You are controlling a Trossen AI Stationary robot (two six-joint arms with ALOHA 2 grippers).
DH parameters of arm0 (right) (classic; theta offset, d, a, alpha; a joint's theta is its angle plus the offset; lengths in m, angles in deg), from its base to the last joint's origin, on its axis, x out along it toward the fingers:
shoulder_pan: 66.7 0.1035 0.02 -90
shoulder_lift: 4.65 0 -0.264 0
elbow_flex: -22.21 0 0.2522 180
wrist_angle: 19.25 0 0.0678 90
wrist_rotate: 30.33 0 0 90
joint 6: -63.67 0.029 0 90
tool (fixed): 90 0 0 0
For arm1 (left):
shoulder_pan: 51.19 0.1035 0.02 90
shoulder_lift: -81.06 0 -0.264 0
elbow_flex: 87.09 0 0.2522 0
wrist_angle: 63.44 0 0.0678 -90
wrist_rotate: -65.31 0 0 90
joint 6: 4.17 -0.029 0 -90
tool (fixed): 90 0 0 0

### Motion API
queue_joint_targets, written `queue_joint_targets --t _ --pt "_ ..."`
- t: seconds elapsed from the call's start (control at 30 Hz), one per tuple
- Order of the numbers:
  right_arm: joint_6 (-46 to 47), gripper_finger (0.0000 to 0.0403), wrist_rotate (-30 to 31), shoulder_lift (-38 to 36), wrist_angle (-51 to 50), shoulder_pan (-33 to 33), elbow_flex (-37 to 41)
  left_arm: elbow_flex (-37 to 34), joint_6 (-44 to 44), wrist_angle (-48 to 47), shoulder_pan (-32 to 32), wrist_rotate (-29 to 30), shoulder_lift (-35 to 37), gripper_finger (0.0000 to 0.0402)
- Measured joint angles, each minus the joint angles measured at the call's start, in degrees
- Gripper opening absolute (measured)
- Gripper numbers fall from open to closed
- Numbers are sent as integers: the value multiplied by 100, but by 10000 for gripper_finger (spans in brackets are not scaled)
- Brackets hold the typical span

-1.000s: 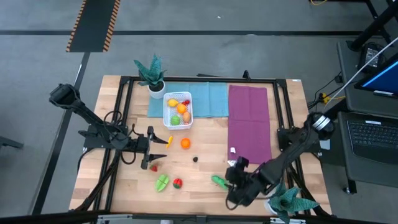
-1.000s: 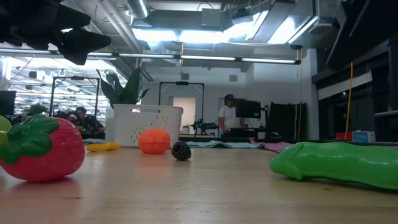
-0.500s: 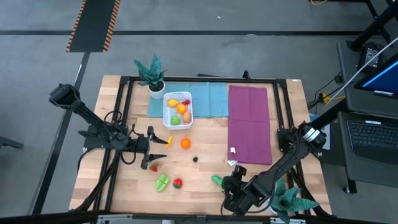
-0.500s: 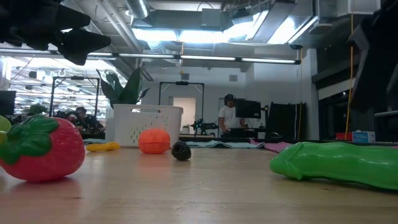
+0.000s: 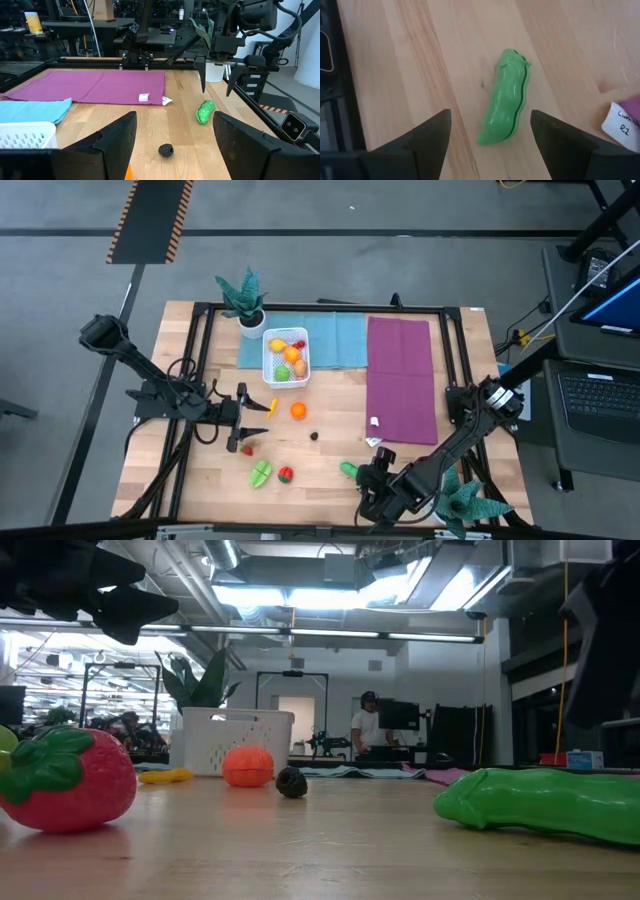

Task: Pick and placing Produce into tupperware
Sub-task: Put the green pea into the white basket

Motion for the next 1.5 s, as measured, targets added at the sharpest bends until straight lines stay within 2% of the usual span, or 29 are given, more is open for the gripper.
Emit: queue_joint_targets --t 0.43,0.77,1.2,1.33,1.5 --pt "430 275 -30 0 -107 -224 0 0 2 0 0 0 -1 254" --pt "463 275 -571 359 -36 -363 0 0 2 -4 0 0 -1 254" --pt "439 275 -786 741 83 -507 -22 0 2 -44 -1 2 -1 254" --pt "439 259 -803 748 96 -508 -17 0 0 -44 -2 0 1 254" --pt "442 217 -810 754 130 -511 -15 0 1 -44 -2 1 -1 254"
